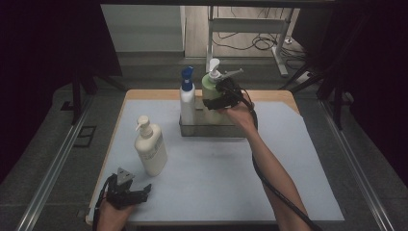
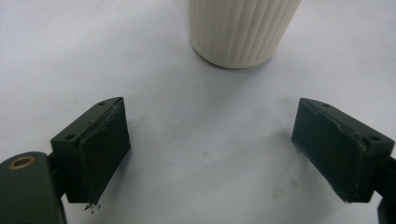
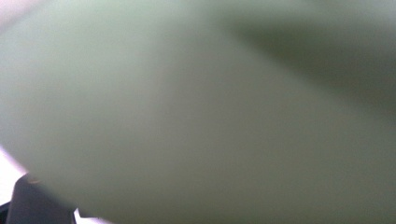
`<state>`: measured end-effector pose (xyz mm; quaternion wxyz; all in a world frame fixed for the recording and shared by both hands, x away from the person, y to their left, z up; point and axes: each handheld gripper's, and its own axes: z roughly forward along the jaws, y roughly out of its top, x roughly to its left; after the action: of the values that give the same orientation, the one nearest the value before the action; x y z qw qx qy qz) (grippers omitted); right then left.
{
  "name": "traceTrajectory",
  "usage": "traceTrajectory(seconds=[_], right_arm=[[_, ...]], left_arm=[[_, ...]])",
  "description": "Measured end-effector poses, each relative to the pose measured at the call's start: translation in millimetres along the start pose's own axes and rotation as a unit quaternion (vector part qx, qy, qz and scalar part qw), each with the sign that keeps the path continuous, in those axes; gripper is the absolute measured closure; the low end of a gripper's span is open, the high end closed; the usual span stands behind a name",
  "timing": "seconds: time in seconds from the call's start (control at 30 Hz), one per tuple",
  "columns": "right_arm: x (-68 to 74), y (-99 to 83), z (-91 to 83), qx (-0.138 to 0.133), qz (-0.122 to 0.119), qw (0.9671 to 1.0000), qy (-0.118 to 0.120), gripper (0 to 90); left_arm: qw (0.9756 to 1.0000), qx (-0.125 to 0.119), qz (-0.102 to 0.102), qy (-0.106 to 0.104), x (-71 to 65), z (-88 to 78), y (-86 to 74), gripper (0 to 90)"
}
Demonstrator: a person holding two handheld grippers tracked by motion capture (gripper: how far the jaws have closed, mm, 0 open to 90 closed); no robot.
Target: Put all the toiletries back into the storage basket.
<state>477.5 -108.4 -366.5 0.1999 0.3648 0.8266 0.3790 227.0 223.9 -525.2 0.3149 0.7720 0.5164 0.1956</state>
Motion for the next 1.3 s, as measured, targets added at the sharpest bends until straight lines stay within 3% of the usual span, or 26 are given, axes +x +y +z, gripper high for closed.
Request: traceTrajectory(seconds=[1.3], right_arm=[[-6.2,-36.0,24.7,0.038,0.010,0.9991,0.014,13.3]], left_arm=[[1.0000,0.000,0.000,0.000,0.0,0.0,0.0,11.1]])
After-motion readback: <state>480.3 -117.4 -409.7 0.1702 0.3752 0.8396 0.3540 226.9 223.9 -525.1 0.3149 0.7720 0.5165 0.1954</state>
